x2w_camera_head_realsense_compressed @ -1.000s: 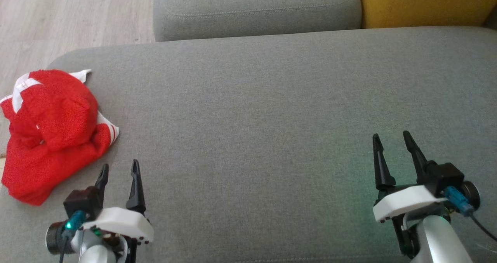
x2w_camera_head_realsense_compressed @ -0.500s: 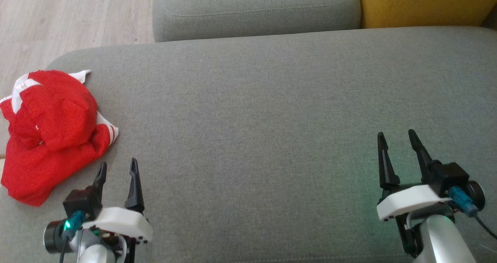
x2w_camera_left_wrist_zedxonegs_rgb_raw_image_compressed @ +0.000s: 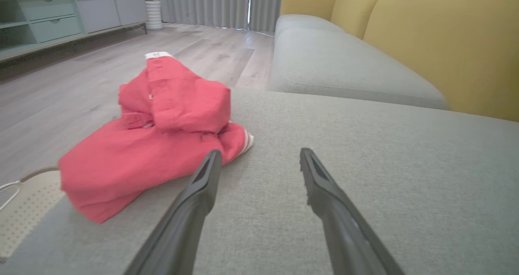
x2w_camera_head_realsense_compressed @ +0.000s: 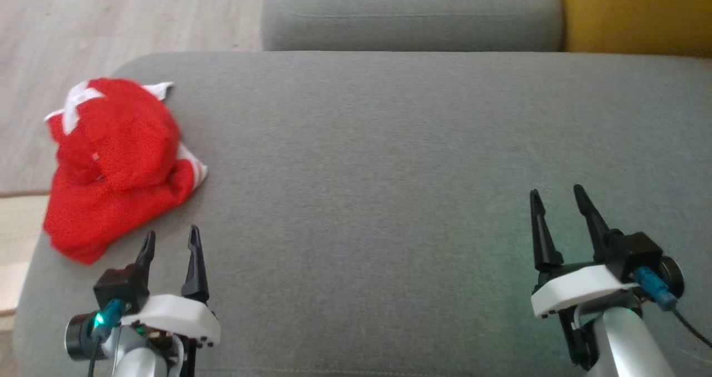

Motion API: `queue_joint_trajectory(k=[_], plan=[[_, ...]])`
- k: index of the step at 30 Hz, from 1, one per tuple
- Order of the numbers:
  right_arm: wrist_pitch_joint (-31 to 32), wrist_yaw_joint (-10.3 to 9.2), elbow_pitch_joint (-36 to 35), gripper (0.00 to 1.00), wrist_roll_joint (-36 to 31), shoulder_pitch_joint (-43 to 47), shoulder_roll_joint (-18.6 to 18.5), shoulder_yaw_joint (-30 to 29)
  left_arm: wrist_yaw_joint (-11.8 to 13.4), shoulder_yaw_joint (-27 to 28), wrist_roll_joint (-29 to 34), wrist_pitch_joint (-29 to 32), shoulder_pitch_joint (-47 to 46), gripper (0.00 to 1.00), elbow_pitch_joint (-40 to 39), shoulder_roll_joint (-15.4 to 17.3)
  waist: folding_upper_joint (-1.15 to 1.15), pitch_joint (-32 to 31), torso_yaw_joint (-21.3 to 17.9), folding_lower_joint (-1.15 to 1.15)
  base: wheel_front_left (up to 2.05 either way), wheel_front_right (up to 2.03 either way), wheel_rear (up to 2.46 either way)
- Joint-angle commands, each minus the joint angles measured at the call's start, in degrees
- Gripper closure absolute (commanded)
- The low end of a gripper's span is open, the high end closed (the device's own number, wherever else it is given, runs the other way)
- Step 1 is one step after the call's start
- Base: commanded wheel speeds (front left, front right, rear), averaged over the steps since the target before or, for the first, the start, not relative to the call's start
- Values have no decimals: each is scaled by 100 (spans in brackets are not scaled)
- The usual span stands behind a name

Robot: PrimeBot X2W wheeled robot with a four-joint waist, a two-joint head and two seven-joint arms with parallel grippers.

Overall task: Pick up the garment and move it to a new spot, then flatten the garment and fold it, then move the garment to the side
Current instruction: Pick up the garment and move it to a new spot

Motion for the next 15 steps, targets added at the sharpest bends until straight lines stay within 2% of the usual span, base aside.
queue_joint_trajectory(k=[1, 15], plan=[[-63, 43, -184, 0, 38, -268, -37, 175, 25, 201, -10, -71, -317, 0, -155, 105, 0, -28, 181, 0, 0, 0, 0], [-63, 43, -166, 0, 190, -236, -37, 268, 3, 466, 157, -71, -337, 0, -183, 134, 0, -59, 1134, 0, 0, 0, 0]])
